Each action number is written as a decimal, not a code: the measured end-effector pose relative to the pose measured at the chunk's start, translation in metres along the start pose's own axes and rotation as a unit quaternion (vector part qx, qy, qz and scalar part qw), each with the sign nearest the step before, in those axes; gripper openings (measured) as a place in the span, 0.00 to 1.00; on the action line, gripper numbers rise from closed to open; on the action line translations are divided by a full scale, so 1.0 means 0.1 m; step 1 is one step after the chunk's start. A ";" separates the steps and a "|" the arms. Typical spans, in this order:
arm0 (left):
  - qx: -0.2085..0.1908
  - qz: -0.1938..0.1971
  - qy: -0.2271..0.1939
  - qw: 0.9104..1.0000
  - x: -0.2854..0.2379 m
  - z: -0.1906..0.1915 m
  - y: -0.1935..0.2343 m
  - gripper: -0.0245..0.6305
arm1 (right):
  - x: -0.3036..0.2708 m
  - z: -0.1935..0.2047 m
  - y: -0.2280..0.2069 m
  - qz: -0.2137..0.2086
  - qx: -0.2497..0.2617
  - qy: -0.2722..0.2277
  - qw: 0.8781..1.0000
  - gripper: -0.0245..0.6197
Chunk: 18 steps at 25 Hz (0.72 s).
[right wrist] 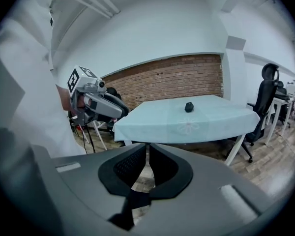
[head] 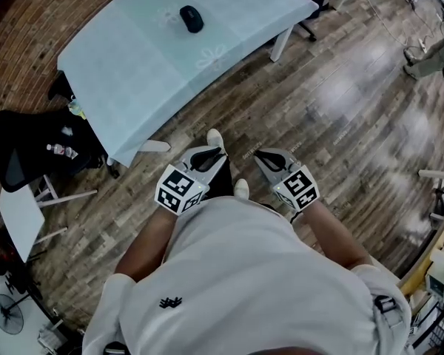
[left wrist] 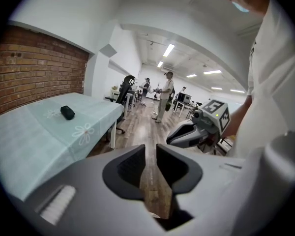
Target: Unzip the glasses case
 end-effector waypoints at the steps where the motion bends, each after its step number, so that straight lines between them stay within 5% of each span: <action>1: 0.001 0.002 -0.005 1.000 -0.06 -0.02 0.12 0.22 | -0.08 -0.07 -0.09 0.002 0.002 0.002 1.000 0.05; 11: 0.008 0.021 -0.041 0.999 -0.50 -0.47 1.50 0.22 | -0.91 -0.96 -0.87 0.020 0.023 0.034 0.999 0.05; 18: 0.018 -0.037 -0.047 0.998 -0.44 -0.51 2.64 0.22 | -1.80 -1.52 -1.31 0.007 0.053 0.048 0.997 0.06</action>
Point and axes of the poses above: the fingertips, and each gripper's own axes: x backward along the fingers, y to its left, z out of its underside, the point moved 4 cm from there along x, backward along the fingers, and after that the axes turned 11 degrees about -x, right-handed, at the moved point
